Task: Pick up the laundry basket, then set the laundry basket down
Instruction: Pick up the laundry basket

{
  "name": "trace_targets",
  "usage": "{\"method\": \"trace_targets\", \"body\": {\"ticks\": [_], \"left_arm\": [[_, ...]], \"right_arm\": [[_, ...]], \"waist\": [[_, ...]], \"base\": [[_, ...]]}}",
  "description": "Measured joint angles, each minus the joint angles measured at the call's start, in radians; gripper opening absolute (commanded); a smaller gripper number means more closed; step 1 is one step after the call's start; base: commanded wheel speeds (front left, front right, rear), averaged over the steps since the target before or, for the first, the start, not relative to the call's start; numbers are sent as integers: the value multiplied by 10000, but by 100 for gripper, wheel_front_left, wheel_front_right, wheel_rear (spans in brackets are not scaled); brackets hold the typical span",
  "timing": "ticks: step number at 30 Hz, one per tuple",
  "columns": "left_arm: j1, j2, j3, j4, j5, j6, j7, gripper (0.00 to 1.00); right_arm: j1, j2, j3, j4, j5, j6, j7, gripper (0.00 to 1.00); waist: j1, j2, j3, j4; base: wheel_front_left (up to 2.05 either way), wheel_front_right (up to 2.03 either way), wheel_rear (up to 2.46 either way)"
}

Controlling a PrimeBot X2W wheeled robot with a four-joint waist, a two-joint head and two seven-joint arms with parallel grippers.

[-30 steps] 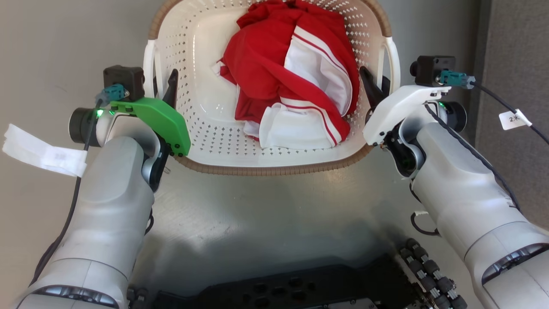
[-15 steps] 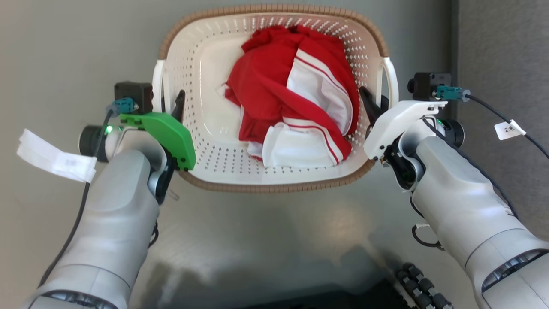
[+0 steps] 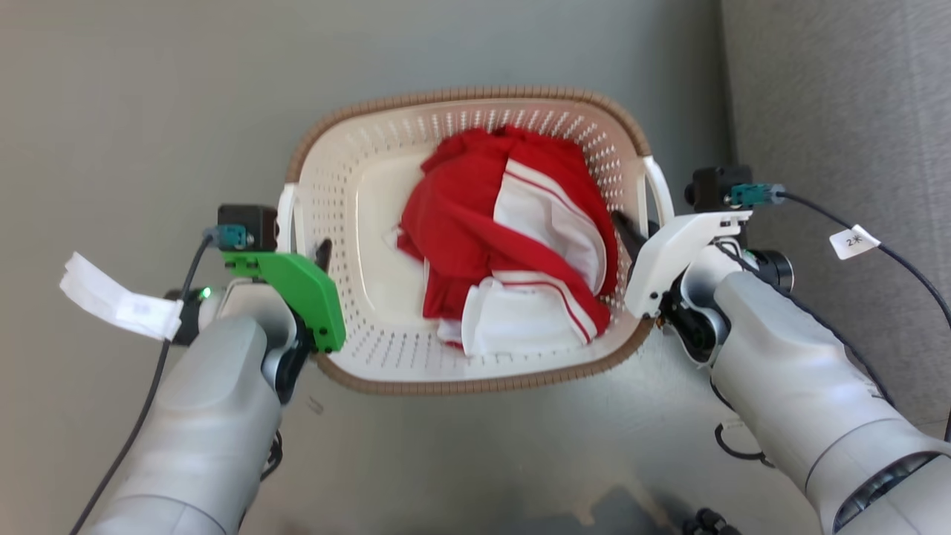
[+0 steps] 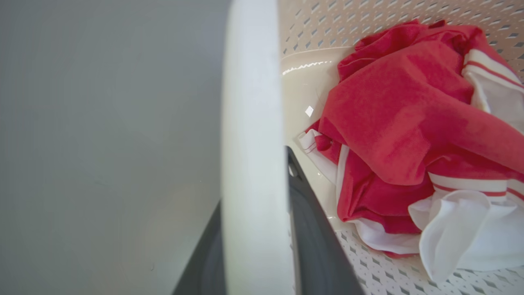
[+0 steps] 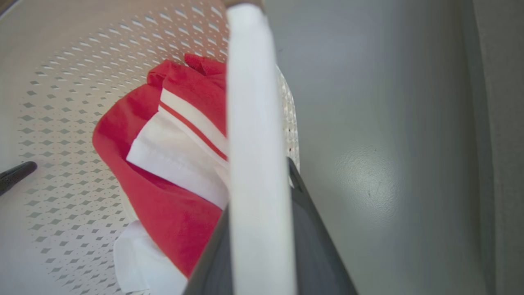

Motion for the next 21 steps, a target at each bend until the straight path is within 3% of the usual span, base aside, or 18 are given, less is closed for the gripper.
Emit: {"method": "trace_targets", "body": {"ticks": [21], "left_arm": [[2042, 48, -836, 56, -1829, 56, 1478, 0]], "right_arm": [[1593, -10, 1269, 73, 1058, -77, 1708, 0]], "waist": [[-1, 0, -3019, -236]], "base": [[0, 0, 0]]}}
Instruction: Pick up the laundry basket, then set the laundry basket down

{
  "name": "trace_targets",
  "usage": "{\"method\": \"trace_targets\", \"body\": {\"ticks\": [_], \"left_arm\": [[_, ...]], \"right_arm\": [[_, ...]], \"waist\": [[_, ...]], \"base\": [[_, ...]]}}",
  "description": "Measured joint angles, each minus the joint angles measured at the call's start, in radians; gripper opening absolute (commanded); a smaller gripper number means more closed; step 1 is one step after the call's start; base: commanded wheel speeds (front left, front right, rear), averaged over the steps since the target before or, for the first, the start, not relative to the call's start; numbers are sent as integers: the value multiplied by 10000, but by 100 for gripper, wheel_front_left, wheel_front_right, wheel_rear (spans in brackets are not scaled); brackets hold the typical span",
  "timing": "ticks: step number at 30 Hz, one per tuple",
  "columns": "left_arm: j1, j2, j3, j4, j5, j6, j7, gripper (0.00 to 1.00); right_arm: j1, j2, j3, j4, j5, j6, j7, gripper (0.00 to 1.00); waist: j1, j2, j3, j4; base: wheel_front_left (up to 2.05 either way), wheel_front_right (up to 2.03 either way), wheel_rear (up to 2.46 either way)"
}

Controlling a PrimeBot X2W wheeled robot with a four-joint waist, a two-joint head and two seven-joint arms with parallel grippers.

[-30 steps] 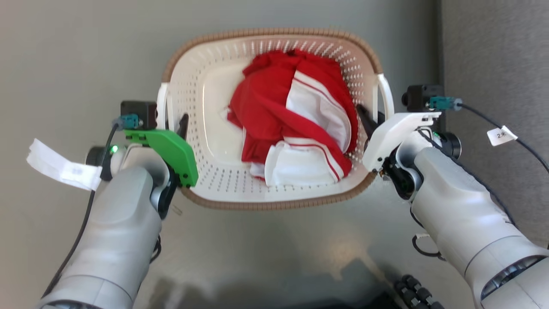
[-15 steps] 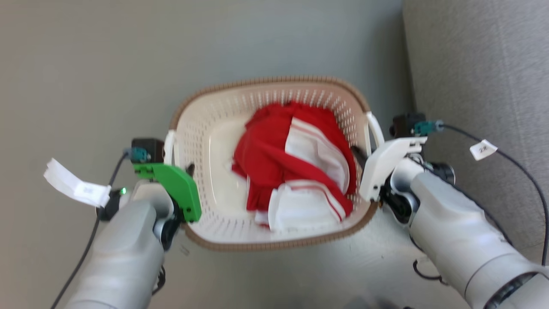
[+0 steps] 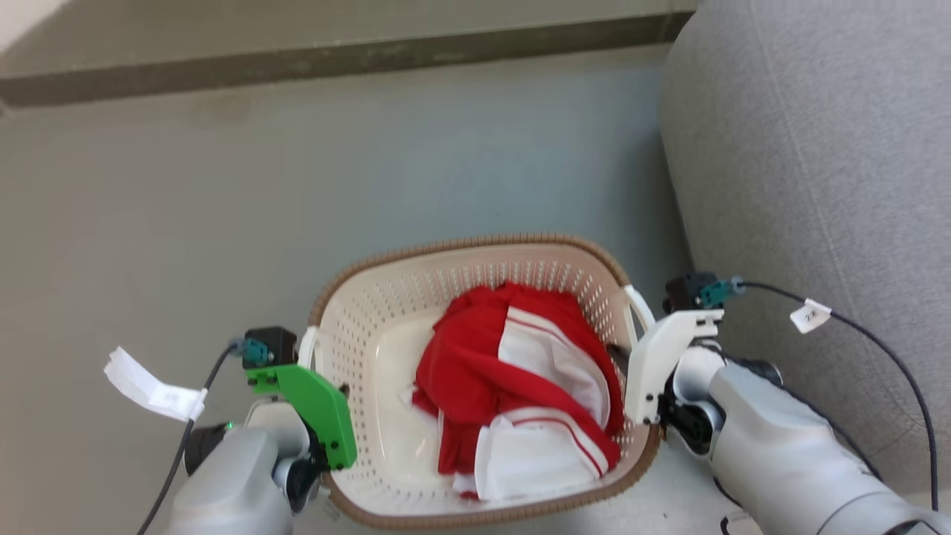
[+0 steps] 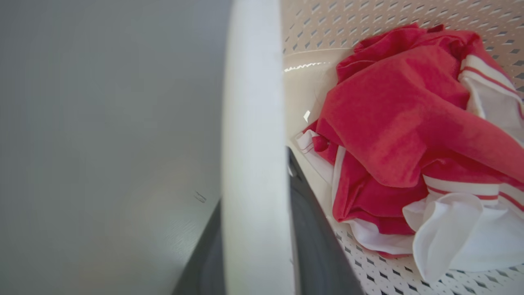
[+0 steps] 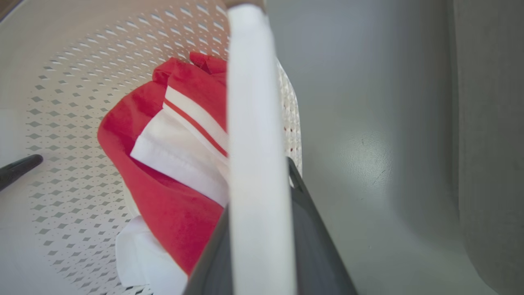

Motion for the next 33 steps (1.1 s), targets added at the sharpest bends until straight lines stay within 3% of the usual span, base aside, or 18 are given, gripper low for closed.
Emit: {"method": "trace_targets", "body": {"ticks": [18, 33], "left_arm": [[1058, 4, -495, 90, -719, 29, 907, 0], [1059, 0, -633, 102, -966, 29, 949, 0]], "right_arm": [[1013, -46, 629, -19, 677, -82, 1016, 0], [1012, -305, 934, -299, 1078, -84, 1141, 0]], "waist": [[0, 0, -2164, -194], [0, 0, -2374, -277]], "base": [[0, 0, 0], [0, 0, 0]]}}
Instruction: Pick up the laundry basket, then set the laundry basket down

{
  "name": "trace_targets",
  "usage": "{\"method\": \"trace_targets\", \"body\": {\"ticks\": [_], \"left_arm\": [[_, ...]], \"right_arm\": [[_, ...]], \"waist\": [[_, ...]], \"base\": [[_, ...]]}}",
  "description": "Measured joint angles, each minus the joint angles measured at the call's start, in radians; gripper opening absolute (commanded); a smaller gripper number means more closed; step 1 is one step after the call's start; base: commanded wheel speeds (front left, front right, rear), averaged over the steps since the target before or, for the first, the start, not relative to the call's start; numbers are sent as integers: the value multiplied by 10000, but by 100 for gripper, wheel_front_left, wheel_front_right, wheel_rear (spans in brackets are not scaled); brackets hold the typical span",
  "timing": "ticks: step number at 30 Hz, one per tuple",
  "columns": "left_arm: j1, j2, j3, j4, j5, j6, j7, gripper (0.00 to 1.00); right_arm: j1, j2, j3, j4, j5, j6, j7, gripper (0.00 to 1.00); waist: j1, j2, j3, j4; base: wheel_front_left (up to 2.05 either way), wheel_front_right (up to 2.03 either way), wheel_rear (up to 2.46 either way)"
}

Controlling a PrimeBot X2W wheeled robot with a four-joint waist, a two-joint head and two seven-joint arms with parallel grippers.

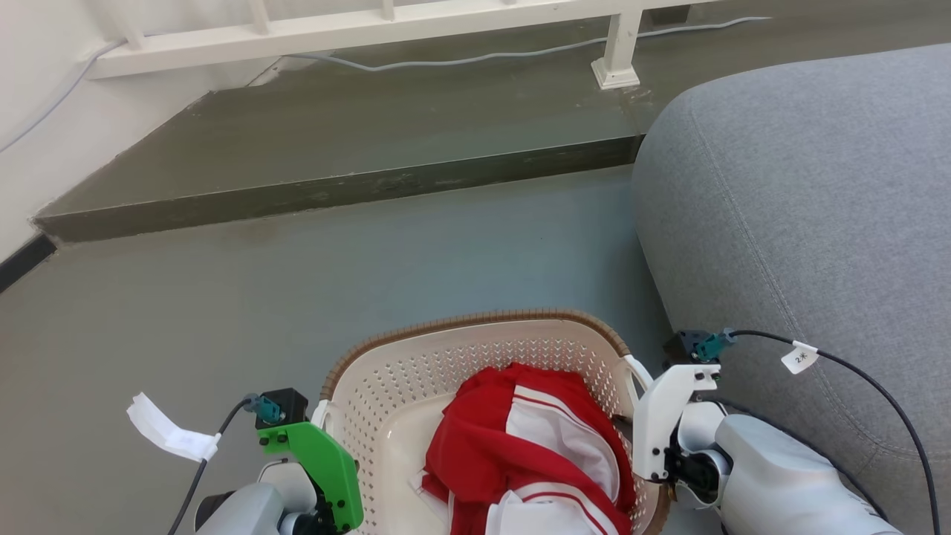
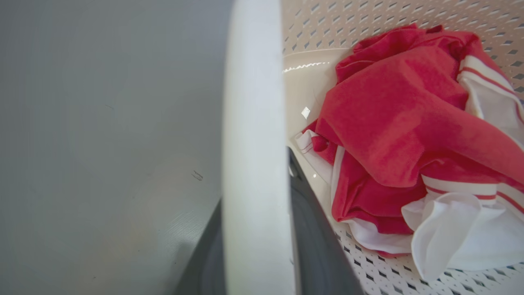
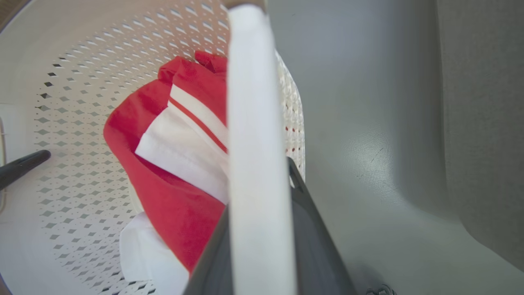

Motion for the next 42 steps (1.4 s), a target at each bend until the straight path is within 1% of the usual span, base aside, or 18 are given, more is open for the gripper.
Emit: {"method": "trace_targets", "body": {"ticks": [30, 42], "left_arm": [[-198, -6, -313, 205, -297, 0, -236, 0], [-776, -8, -328, 276, -305, 0, -460, 0]], "right_arm": [[-139, -121, 529, -167, 385, -19, -117, 0], [-687, -228, 665, -318, 477, -61, -301, 0]], "waist": [[0, 0, 177, 16], [1, -1, 733, 26]], "base": [[0, 0, 0], [0, 0, 0]]}}
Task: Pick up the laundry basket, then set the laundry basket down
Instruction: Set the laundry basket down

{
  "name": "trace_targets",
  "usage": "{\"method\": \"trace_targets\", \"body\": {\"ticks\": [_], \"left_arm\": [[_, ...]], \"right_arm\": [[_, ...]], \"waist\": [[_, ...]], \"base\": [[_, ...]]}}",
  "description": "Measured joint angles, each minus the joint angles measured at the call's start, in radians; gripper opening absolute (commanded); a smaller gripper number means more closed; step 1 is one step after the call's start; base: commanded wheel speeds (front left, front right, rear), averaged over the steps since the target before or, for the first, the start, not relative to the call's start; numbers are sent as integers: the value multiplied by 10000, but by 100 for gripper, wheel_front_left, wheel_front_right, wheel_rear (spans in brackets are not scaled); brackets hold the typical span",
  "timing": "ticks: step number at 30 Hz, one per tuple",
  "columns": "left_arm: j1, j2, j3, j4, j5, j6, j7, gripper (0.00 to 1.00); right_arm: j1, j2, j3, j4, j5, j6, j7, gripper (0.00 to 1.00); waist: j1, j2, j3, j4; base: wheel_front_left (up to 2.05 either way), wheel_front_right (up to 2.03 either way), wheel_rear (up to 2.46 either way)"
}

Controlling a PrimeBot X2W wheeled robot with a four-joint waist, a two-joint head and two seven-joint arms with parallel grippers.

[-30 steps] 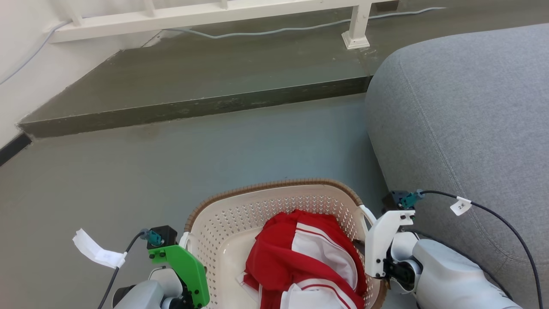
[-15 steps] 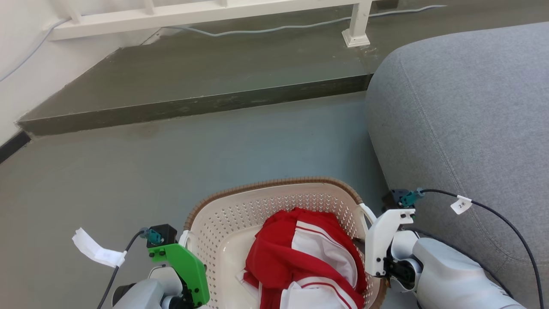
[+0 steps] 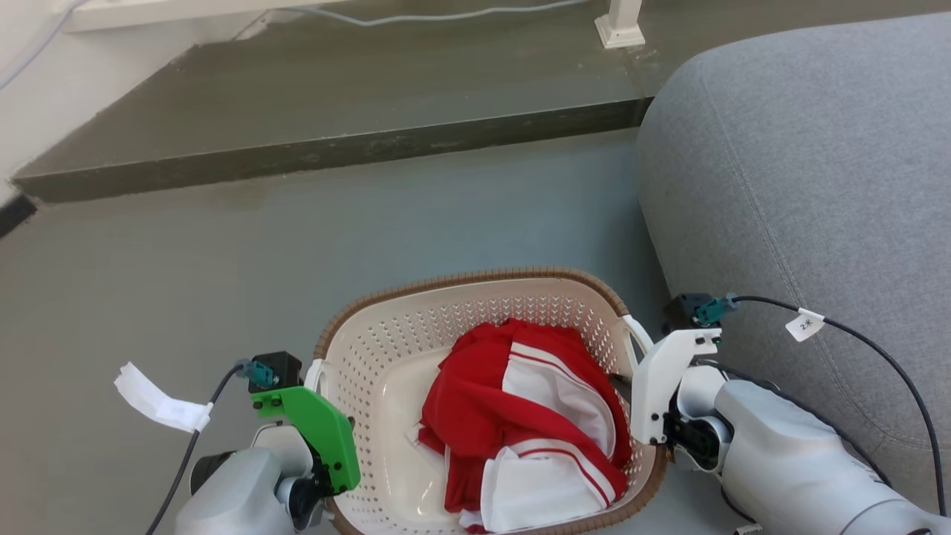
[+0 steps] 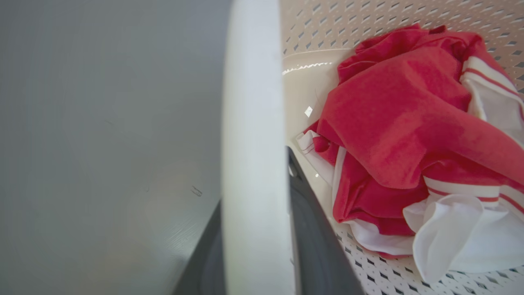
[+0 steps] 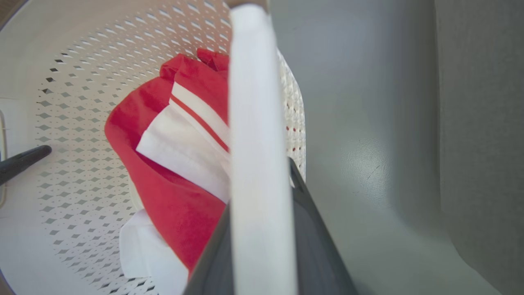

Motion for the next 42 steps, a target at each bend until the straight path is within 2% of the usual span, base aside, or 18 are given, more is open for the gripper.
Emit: {"method": "trace_targets", "body": {"ticks": [19, 42], "left_arm": [[-1376, 150, 15, 36, 167, -2, -763, 0], [-3192, 483, 238, 102, 627, 0, -2266, 0]], "right_arm": [[-1044, -102, 4, -205, 115, 0, -888, 0], [-2501, -75, -161, -422, 334, 0, -2360, 0]], "waist": [[0, 1, 1661, 35], [2, 0, 4953, 204]], "base": [[0, 0, 0], [0, 0, 0]]}}
